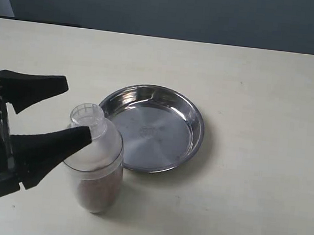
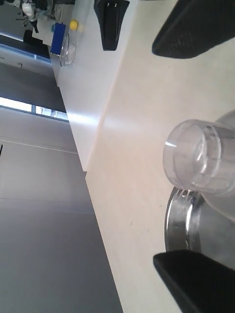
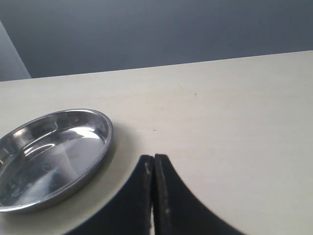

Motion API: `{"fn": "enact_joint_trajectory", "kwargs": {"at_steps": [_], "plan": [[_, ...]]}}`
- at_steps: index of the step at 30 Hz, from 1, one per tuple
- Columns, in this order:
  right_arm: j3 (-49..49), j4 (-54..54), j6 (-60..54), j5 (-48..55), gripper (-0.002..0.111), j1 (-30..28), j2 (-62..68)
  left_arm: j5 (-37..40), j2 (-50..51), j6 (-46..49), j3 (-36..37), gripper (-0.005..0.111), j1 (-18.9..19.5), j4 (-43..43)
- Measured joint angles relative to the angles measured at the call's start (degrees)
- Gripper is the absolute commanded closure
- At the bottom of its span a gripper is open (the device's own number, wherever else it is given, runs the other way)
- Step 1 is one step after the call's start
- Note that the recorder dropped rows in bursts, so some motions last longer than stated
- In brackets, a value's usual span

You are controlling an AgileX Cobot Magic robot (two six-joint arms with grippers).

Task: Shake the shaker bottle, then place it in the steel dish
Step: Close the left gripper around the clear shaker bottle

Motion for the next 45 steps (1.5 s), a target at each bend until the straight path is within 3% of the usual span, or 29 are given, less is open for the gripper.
{"fn": "enact_joint_trajectory", "kwargs": {"at_steps": [14, 22, 45], "plan": [[0.0, 0.0, 0.0, 0.0, 0.109, 0.0, 0.0, -0.6, 14.3, 19.9, -0.1, 0.001, -10.0, -7.9], [0.0, 0.0, 0.0, 0.0, 0.109, 0.0, 0.0, -1.0, 21.2, 25.4, -0.2, 0.001, -10.3, -12.2], [0.0, 0.0, -0.1, 0.0, 0.109, 0.0, 0.0, -1.1, 37.5, 25.9, -0.7, 0.001, -10.7, -9.4]]}}
